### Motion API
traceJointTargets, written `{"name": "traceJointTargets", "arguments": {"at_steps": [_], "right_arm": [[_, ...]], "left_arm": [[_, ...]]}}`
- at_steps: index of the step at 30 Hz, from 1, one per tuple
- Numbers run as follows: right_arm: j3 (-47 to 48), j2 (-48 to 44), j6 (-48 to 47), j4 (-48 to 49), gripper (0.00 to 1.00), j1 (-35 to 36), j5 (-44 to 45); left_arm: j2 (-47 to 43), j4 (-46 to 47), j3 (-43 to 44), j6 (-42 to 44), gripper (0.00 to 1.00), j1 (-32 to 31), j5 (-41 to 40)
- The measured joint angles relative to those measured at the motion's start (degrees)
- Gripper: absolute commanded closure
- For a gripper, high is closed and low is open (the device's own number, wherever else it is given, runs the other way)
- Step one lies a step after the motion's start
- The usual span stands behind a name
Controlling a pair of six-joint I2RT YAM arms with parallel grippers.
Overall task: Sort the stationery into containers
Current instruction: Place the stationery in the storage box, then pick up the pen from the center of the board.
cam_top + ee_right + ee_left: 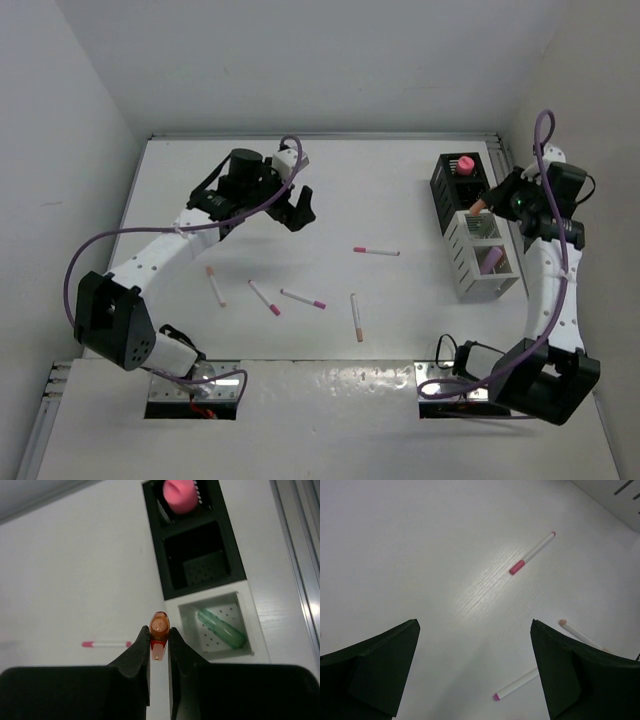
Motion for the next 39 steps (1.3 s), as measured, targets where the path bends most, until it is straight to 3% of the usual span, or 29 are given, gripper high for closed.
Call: {"name": "traceJointTargets", "arguments": {"at_steps": [13,14,17,19,30,39], "right_arm": [[-8.04,5.40,-9.09,4.33,0.99,-3.21,3.39],[-8.20,5.79,-9.49,4.68,0.82,-3.26,3.63],[-8.26,7.48,-10.64,5.64,0.54,-3.26,4.24],[-8.35,8.22,-11.37,5.92,0.50,-3.26,4.39],[-8.44,5.09,-14.14,5.03,0.54,-3.26,0.96],[-5.31,-0.63,-19.69,-1.51,0.60,-2.99,-8.31]], "left_arm": [[0.46,-3.04,-0.33,6.64,0.00,-0.96,-2.21],[0.90,-2.97,-0.24,7.19,0.00,-1.29,-2.23],[4.26,-3.21,1.11,8.57,0.07,-2.78,-2.36],[7.56,-3.78,3.04,9.49,0.14,-3.87,-2.45],[28.85,-3.96,15.63,14.67,0.47,-11.69,-0.79],[38.91,-3.89,22.45,19.06,0.51,-14.71,1.88]]}}
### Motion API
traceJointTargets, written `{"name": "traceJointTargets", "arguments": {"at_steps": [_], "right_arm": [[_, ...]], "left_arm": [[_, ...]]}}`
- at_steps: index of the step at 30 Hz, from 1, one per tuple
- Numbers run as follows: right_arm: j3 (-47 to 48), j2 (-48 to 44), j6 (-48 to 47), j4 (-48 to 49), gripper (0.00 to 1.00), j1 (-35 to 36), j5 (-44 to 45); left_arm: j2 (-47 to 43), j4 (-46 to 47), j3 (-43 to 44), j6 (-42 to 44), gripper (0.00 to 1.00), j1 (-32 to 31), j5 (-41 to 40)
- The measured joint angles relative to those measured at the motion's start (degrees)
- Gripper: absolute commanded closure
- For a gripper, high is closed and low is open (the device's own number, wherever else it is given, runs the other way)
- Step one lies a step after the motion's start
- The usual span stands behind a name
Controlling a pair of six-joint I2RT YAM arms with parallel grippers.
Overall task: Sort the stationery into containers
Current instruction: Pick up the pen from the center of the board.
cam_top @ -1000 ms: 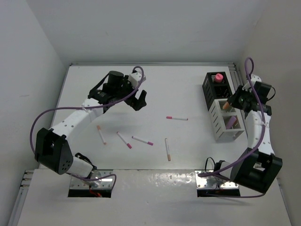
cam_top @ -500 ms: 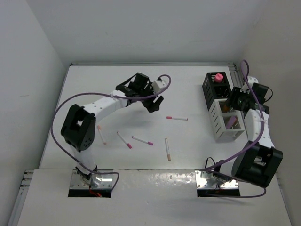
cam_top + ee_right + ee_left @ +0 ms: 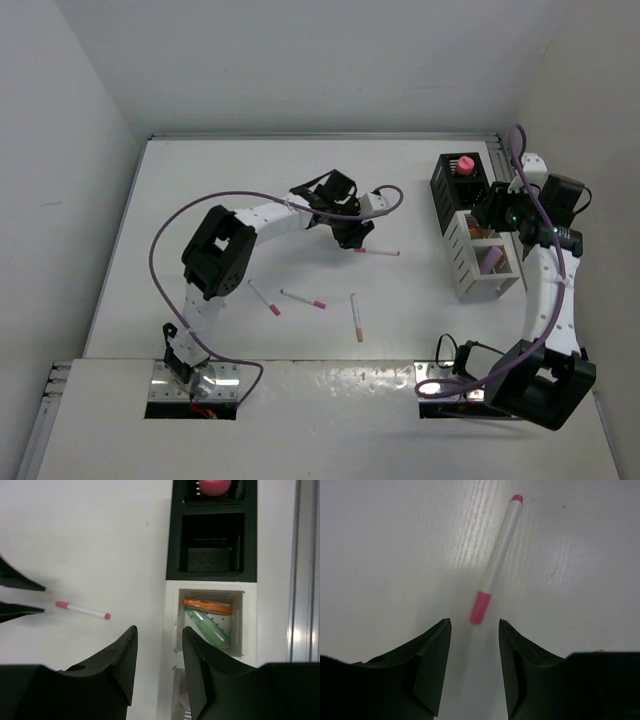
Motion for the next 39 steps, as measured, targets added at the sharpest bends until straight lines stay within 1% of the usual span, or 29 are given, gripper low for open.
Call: {"name": "traceJointTargets", "arguments": {"at_steps": [6,15,18,19,22,26,29,30,35,37,38,39], "right_arm": [[0.00,-2.99,-2.58,-2.99,0.62,0.09,-3.78],[0.81,-4.26,-5.88,-6.27,0.64,0.37,-7.89],[1.42,-4.44,-7.10,-6.97,0.64,1.05,-8.63],[1.60,-4.48,-7.58,-7.17,0.64,1.42,-8.74],[1.99,-4.66,-8.98,-8.13,0.64,2.78,-8.92],[2.97,-4.66,-10.49,-9.33,0.64,4.59,-8.87],[3.76,-4.66,-10.99,-9.70,0.64,5.66,-8.83],[4.07,-4.66,-11.13,-9.81,0.64,5.97,-8.74],[5.29,-4.74,-11.45,-10.62,0.63,7.06,-8.59],[5.57,-4.96,-11.72,-10.91,0.63,7.61,-8.59],[5.70,-5.09,-11.82,-10.99,0.63,7.74,-8.59],[5.79,-5.27,-12.00,-11.02,0.63,7.98,-8.59]], "left_arm": [[5.31,-0.46,5.16,2.10,0.54,-0.52,2.36],[9.14,-1.29,6.29,3.89,0.64,-1.68,3.21],[9.14,-1.73,6.32,4.61,0.73,-1.79,3.08],[9.16,-2.08,6.47,4.92,0.78,-1.81,2.86],[9.18,-3.80,7.04,6.14,0.84,-2.08,2.14],[9.40,-6.60,8.59,8.79,0.85,-3.80,-2.23],[9.44,-8.31,9.40,10.86,0.79,-6.12,-6.58],[9.64,-9.07,9.92,11.34,0.76,-6.93,-7.98],[11.58,-12.74,13.75,12.59,0.73,-9.38,-12.07],[11.89,-13.62,14.40,12.68,0.74,-9.60,-12.66],[11.96,-13.92,14.56,12.68,0.76,-9.62,-12.68],[12.13,-14.23,14.82,12.68,0.83,-9.62,-12.59]]}}
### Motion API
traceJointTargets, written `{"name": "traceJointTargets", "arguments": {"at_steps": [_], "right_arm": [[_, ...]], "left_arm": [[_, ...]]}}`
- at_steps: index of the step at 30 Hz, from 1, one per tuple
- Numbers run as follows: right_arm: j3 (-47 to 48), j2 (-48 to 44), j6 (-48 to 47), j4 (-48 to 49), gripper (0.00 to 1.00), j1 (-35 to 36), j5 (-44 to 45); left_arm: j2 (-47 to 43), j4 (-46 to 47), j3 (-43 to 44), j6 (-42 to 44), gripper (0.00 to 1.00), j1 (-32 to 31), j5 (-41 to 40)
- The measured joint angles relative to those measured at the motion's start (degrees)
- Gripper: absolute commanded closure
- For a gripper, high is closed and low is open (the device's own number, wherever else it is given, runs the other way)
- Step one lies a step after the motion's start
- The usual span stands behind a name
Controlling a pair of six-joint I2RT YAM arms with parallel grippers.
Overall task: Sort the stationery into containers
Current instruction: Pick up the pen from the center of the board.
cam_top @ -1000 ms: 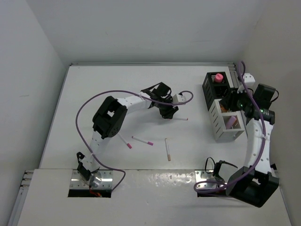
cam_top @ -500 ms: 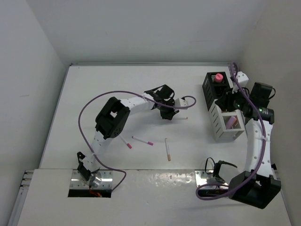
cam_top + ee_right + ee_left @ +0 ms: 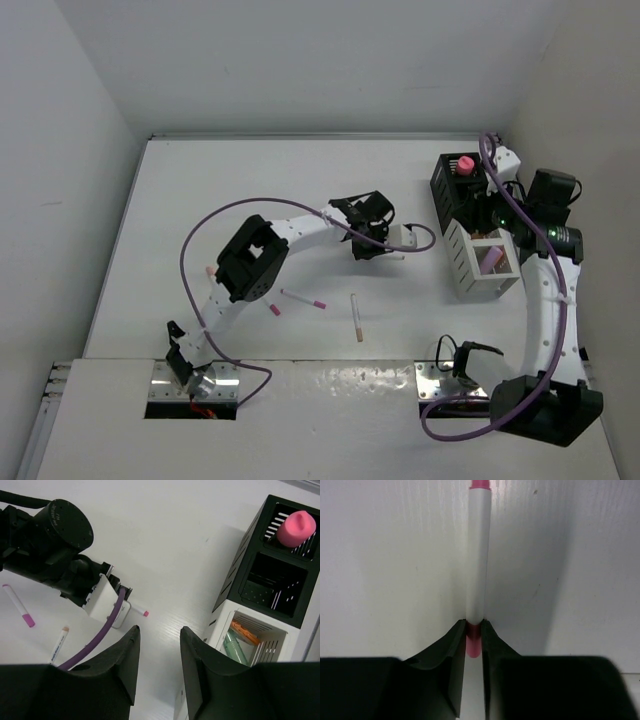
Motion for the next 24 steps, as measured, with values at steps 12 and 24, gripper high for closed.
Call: {"name": "traceJointTargets", "arguments": {"at_steps": [12,24], "right_arm": [[-5.51,-8.87,-4.90,4.63,0.60,1.20,-0.13],[-19.67,-11.41,-23.52,7.65,0.41,7.04,-2.19]], "left_arm": [[-2.36,1.16,-4.20,-9.94,1.00,5.53,12.07],[-10.05,0.85,-12.33,-29.35,1.00,13.09,32.06]]}}
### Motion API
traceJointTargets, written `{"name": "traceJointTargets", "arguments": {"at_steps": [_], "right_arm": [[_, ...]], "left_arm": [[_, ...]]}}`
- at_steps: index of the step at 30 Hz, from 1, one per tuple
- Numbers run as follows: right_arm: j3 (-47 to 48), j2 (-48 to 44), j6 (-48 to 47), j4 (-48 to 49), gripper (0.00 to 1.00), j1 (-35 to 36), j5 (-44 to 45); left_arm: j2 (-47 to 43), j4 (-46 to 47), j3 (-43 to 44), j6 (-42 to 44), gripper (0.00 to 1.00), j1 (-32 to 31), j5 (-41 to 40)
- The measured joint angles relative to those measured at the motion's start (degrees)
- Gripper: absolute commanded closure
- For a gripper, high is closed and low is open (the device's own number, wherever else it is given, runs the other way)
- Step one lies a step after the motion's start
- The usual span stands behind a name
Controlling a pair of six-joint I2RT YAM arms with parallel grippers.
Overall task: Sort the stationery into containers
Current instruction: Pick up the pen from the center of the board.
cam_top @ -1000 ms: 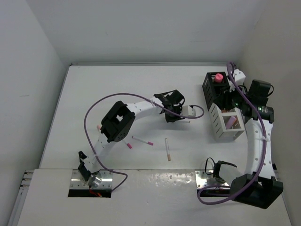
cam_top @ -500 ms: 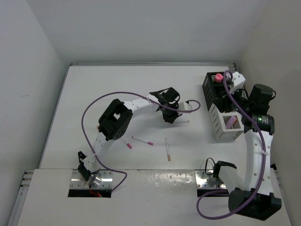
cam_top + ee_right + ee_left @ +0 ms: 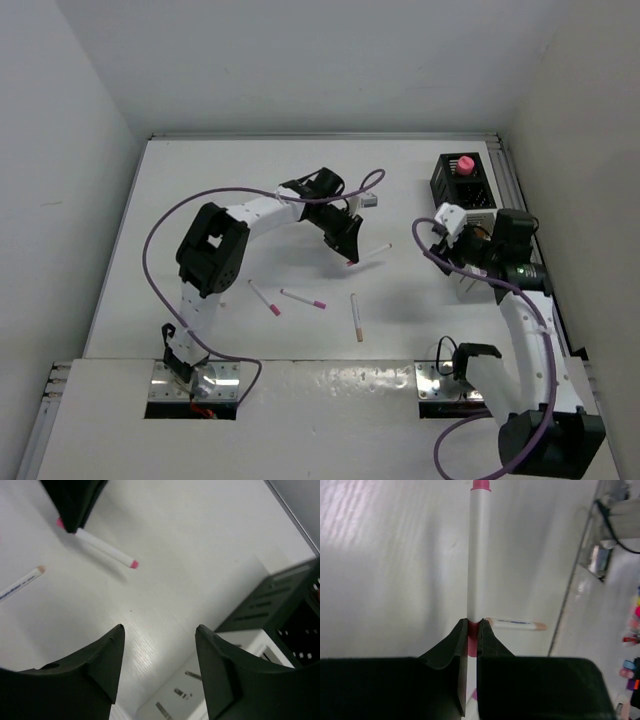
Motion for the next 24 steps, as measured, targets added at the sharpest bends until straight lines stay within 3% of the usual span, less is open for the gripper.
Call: {"name": "traceJointTargets", "arguments": {"at_steps": [5,11,21,24], "right_arm": [[-4.33,-0.02,-12.79,0.09,0.35,7.78,-3.37],[-12.13,1.42,-26.45,3.85,0.35,19.63,-3.76],[-15.67,5.25,-33.51,19.04,0.42,30.71,1.20],[-15.74,7.06,-34.67,22.03,0.51,33.68,3.50]], "left_arm": [[-4.55,2.86,-2.89,-5.62,1.00,0.00,7.13],[-4.96,6.27,-6.25,-10.69,1.00,0.09,12.94],[-4.96,9.22,-8.57,-15.28,1.00,0.09,16.09],[-4.96,9.94,-8.85,-16.44,1.00,0.09,16.46]]}}
